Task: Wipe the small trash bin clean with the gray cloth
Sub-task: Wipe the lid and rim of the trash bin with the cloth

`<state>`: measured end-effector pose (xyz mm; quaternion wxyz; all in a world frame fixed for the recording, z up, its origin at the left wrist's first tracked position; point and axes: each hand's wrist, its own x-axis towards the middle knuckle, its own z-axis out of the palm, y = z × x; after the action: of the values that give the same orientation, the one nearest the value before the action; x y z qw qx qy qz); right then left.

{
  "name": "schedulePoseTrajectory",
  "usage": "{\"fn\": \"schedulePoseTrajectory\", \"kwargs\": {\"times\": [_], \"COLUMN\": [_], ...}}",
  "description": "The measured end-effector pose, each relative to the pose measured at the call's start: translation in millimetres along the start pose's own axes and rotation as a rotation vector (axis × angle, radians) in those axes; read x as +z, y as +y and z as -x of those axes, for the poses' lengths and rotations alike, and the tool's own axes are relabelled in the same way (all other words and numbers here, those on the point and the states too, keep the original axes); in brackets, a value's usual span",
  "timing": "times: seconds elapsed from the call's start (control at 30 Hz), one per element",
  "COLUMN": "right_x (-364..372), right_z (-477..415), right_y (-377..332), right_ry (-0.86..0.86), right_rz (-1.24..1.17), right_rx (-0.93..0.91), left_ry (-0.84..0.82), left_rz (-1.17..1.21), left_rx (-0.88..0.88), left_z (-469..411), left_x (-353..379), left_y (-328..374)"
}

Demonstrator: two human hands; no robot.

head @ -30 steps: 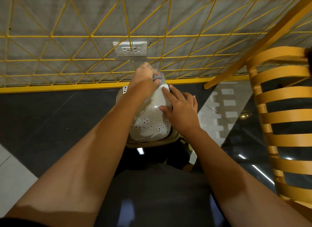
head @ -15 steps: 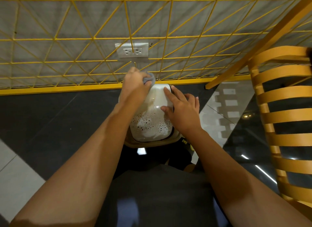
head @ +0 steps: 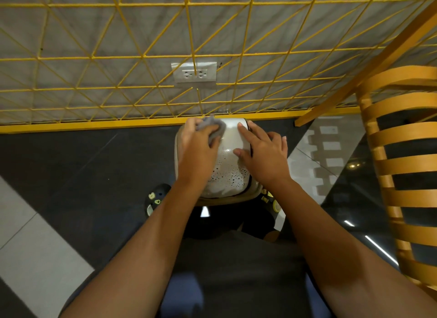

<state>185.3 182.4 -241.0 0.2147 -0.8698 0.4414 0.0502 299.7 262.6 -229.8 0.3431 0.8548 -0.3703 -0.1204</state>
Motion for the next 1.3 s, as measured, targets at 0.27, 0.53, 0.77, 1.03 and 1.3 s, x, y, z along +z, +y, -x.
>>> {"fn": "schedulePoseTrajectory", "kwargs": {"times": [0.27,0.53,0.77,1.03,1.3], "right_x": [0,0,0,1,2], "right_z": [0,1,-2,-1,-1], "right_y": [-1,0,-1,-2,0], "right_ry": [-0.004,0.004,-0.005,0.004,-0.004], "right_rz": [-0.015,-0.024,-0.032,-0.025,-0.011], "right_rx": [0.000,-0.005,-0.007,-0.004,0.000], "left_ry": [0.064,0.064,0.076,-0.147,-0.151], "left_rz": [0.036,0.017,0.011,-0.020,-0.102], "left_rx": [-0.136,-0.162,-0.244,-0.021,-0.173], "left_z": [-9,-21,-32,-49,-68], "left_x": [-9,-14,-18,9,14], "left_y": [-12,-23,-35,4,3]}}
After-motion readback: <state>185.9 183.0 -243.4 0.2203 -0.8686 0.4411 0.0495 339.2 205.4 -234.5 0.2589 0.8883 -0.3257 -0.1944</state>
